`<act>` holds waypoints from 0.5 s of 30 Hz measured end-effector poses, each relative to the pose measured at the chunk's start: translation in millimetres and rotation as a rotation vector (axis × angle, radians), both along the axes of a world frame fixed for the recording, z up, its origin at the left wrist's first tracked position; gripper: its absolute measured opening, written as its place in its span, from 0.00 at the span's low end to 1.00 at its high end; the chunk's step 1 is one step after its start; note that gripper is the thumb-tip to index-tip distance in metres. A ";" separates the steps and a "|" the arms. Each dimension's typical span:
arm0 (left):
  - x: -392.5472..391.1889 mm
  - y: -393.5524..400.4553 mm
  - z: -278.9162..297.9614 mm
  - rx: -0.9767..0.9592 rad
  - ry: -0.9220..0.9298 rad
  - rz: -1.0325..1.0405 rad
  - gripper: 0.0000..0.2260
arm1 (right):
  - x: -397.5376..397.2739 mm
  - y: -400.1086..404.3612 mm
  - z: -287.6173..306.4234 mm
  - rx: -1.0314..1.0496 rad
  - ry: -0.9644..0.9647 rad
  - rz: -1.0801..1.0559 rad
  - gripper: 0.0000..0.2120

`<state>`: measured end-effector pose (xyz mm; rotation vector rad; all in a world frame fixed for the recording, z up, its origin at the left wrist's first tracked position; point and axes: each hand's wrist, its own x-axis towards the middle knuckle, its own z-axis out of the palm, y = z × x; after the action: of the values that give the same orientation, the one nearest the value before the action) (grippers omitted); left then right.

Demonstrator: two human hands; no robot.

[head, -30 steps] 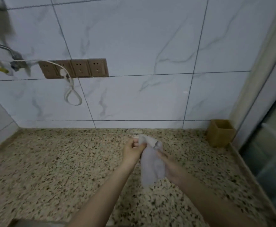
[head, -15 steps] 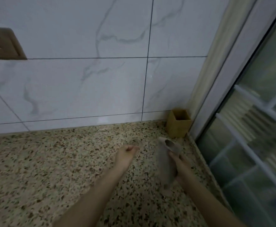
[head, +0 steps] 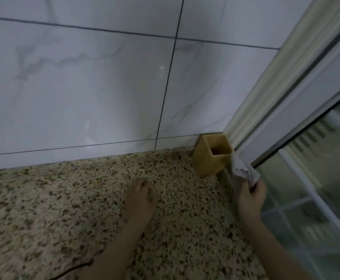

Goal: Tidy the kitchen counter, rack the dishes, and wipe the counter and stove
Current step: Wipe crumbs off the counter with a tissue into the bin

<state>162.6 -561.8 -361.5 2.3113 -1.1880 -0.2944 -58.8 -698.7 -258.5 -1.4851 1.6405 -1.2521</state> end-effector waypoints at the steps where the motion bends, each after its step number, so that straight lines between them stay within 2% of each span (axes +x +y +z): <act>1: 1.1 -2.2 -5.1 0.018 -0.013 -0.007 0.20 | 1.6 -4.2 -8.9 -0.041 0.053 0.030 0.12; 4: 1.7 -7.2 -14.0 0.079 -0.033 -0.021 0.23 | 6.5 -5.9 -29.9 -0.078 0.142 0.190 0.08; 6: 1.5 -7.8 -14.5 0.050 -0.019 -0.021 0.24 | 18.3 -22.8 -53.1 -0.047 0.284 0.207 0.06; 8: 1.1 -8.2 -14.7 0.008 0.024 -0.006 0.25 | 27.9 -40.2 -71.7 0.261 0.540 0.240 0.10; 9: 2.0 -7.1 -12.1 0.009 0.027 0.001 0.26 | 29.3 -48.4 -71.9 0.467 0.620 0.105 0.13; 10: 1.5 -7.8 -14.8 0.024 0.017 0.005 0.26 | 26.4 -48.2 -74.0 0.520 0.640 0.099 0.14; 11: 1.3 -8.1 -15.2 0.036 0.005 0.010 0.27 | 23.4 -45.3 -82.3 0.340 0.636 0.259 0.13; 12: 0.9 -8.8 -17.0 0.041 -0.006 0.014 0.28 | 26.0 -38.0 -90.5 0.161 0.716 0.411 0.11; 13: 1.0 -9.6 -16.6 0.047 -0.017 0.017 0.29 | 22.4 -31.3 -91.9 0.036 0.728 0.475 0.10; 15: -0.5 -11.0 -18.3 0.057 -0.029 0.027 0.30 | 15.6 -29.4 -96.4 -0.031 0.716 0.554 0.10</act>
<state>162.1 -572.9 -379.8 2.3864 -1.1761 -0.2902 -43.2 -728.1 -354.9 -2.3700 1.4213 -0.4560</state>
